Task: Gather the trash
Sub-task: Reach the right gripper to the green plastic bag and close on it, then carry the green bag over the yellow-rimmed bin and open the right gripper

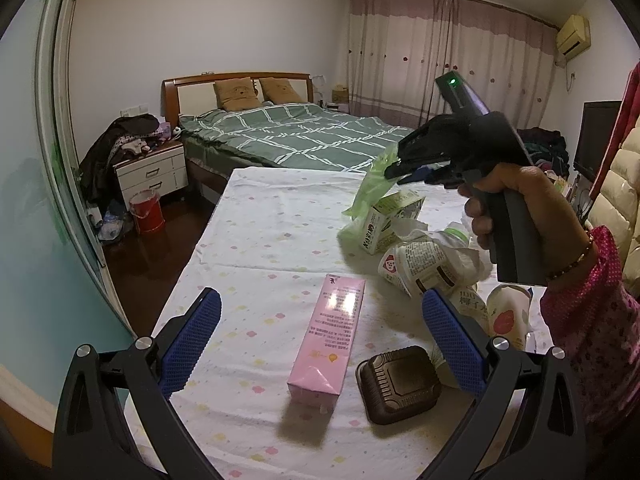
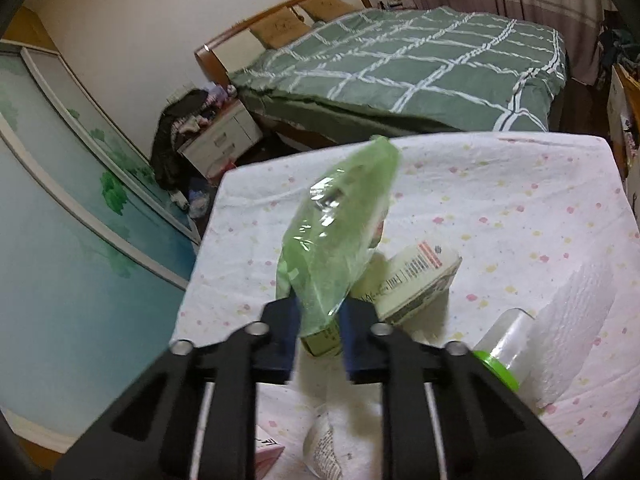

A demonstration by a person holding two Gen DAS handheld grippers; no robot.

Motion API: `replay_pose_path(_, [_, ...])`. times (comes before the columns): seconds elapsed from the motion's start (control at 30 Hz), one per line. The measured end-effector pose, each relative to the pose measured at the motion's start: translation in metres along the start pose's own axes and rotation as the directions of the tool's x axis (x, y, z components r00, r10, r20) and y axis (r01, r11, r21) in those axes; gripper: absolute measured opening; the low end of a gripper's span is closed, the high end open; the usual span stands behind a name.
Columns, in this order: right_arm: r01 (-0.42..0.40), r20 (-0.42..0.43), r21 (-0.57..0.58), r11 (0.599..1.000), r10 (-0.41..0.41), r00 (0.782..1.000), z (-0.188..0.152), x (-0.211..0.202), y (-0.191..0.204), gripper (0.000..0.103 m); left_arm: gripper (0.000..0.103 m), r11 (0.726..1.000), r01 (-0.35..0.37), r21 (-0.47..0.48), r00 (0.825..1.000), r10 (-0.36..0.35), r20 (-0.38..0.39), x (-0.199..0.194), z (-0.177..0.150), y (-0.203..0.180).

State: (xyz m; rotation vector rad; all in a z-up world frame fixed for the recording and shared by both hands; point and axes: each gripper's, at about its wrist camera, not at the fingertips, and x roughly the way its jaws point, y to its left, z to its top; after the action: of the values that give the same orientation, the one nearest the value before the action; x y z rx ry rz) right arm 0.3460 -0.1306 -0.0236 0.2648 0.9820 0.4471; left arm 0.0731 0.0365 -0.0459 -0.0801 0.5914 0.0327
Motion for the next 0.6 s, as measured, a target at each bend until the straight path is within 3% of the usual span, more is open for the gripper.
replay_pose_path(0.33, [0.001,0.220,-0.089,0.996,0.019,0.975,0.002,-0.078,0.004,0.004,0.099,1.000,0.005,0.020,1.000,-0.005,0.000,0.000,0.000,-0.009])
replay_pose_path(0.6, [0.038,0.321,-0.121,0.992,0.002,0.947,-0.027,-0.156,-0.036,0.004,0.099,0.999,0.021,0.033,1.000,-0.020,-0.006,0.003,-0.001,-0.018])
